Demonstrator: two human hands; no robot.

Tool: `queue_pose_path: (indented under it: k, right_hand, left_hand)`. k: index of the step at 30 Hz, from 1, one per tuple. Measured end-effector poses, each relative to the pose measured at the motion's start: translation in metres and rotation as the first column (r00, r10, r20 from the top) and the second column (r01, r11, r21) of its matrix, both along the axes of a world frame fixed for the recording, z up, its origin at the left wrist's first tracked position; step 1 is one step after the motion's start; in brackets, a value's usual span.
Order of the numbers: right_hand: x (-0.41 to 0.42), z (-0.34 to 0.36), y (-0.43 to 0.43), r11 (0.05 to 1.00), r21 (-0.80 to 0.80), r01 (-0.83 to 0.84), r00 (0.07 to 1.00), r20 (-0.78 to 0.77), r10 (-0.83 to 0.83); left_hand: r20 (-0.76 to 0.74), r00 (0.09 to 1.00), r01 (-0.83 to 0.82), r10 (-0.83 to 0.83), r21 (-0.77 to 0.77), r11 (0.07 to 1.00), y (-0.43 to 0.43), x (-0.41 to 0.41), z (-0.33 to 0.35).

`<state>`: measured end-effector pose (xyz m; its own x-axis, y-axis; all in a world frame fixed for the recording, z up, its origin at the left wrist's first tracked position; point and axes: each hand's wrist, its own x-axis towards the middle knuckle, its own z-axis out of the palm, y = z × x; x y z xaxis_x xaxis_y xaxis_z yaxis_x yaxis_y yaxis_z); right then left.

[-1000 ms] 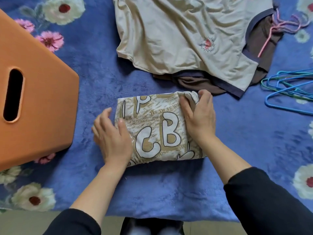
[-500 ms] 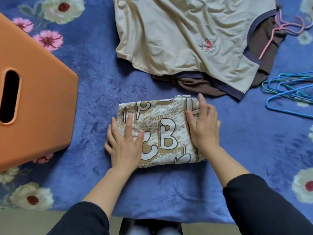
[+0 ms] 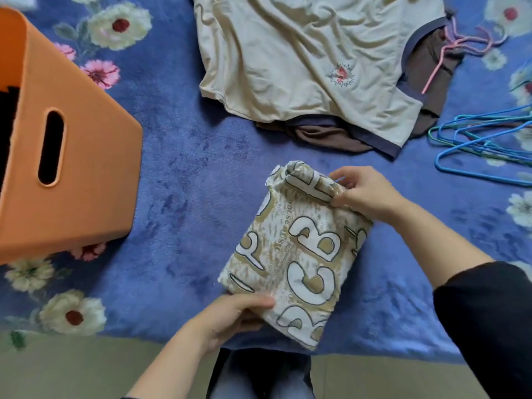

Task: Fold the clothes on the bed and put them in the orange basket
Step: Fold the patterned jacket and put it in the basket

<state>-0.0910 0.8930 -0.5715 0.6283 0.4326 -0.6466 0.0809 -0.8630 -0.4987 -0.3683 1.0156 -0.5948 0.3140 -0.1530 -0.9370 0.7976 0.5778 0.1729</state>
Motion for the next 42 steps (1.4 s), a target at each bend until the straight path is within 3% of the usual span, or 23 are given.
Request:
queue_pose_path:
  k: [2,3,4,6,8,9,11,13,15,16,17,18,21,23,27,30,35,38,40,42]
  right_hand:
    - [-0.009,-0.009,-0.005,0.996,-0.092,0.021,0.964,0.266,0.004]
    - [-0.017,-0.012,-0.012,0.992,-0.063,0.112,0.938,0.336,-0.085]
    - [-0.027,-0.013,-0.019,0.97,0.008,0.243,0.907,0.352,-0.23]
    - [-0.049,-0.021,-0.041,0.844,0.152,0.514,0.79,0.299,-0.535]
    - [-0.076,-0.03,-0.059,0.684,0.156,0.713,0.669,0.142,-0.729]
    - [-0.089,-0.033,-0.064,0.598,0.149,0.787,0.606,-0.005,-0.796]
    - [-0.114,-0.037,-0.067,0.49,0.143,0.86,0.511,-0.262,-0.819]
    - [-0.13,-0.041,-0.066,0.438,0.131,0.889,0.45,-0.413,-0.792]
    - [-0.136,-0.039,-0.06,0.365,0.093,0.926,0.353,-0.555,-0.753]
    - [-0.136,-0.035,-0.056,0.338,0.071,0.938,0.305,-0.629,-0.715]
    - [-0.133,-0.031,-0.053,0.325,0.052,0.944,0.269,-0.691,-0.671]
    - [-0.13,-0.023,-0.051,0.33,0.032,0.944,0.246,-0.734,-0.633]
    - [-0.118,0.012,-0.047,0.416,0.013,0.909,0.262,-0.794,-0.549]
    - [-0.112,0.04,-0.046,0.493,0.038,0.869,0.322,-0.8,-0.507]
    - [-0.108,0.112,-0.033,0.618,0.126,0.776,0.471,-0.767,-0.435]
    - [-0.112,0.168,-0.018,0.661,0.212,0.72,0.529,-0.783,-0.326]
    - [-0.12,0.236,0.036,0.662,0.344,0.666,0.586,-0.79,-0.179]
    - [-0.129,0.263,0.085,0.647,0.386,0.657,0.59,-0.798,-0.122]
    - [-0.136,0.271,0.123,0.606,0.416,0.678,0.594,-0.795,-0.119]
    - [-0.145,0.275,0.164,0.593,0.398,0.7,0.555,-0.826,-0.101]
  left_hand:
    - [-0.038,0.995,0.099,-0.096,0.071,0.993,-0.007,-0.008,-0.006]
    - [-0.072,0.993,0.105,-0.094,0.174,0.979,-0.005,-0.009,-0.009]
    - [-0.097,0.994,0.087,-0.06,0.302,0.949,-0.001,-0.008,-0.012]
    - [-0.067,0.997,0.016,0.031,0.607,0.795,0.011,-0.001,-0.013]
    - [0.046,0.99,-0.118,0.132,0.782,0.612,0.023,0.015,-0.009]
    - [0.13,0.979,-0.197,0.156,0.787,0.584,0.027,0.027,-0.005]
    - [0.277,0.955,-0.274,0.108,0.679,0.681,0.029,0.057,-0.003]
    - [0.274,0.954,-0.084,-0.125,0.64,0.764,0.021,0.084,-0.005]
    - [0.146,0.922,0.14,-0.359,0.739,0.659,0.011,0.101,-0.013]
    - [0.064,0.911,0.211,-0.407,0.776,0.594,0.009,0.104,-0.015]
    - [0.029,0.918,0.231,-0.397,0.772,0.592,0.01,0.106,-0.019]
    - [0.048,0.939,0.2,-0.339,0.727,0.657,0.012,0.106,-0.021]
    - [0.066,0.997,0.007,-0.034,0.375,0.927,0.017,0.095,-0.004]
    - [0.08,0.994,-0.09,0.078,0.172,0.981,0.015,0.082,0.019]
    - [0.234,0.939,-0.271,0.252,0.051,0.961,0.014,0.061,0.083]
    - [0.292,0.883,-0.392,0.368,0.025,0.92,0.017,0.044,0.131]
    - [0.409,0.758,-0.536,0.508,-0.052,0.842,0.052,0.018,0.2]
    - [0.516,0.634,-0.645,0.576,-0.059,0.762,0.101,-0.001,0.234]
    - [0.568,0.606,-0.659,0.557,-0.035,0.751,0.142,-0.015,0.25]
    - [0.587,0.634,-0.649,0.504,0.048,0.759,0.187,-0.029,0.262]
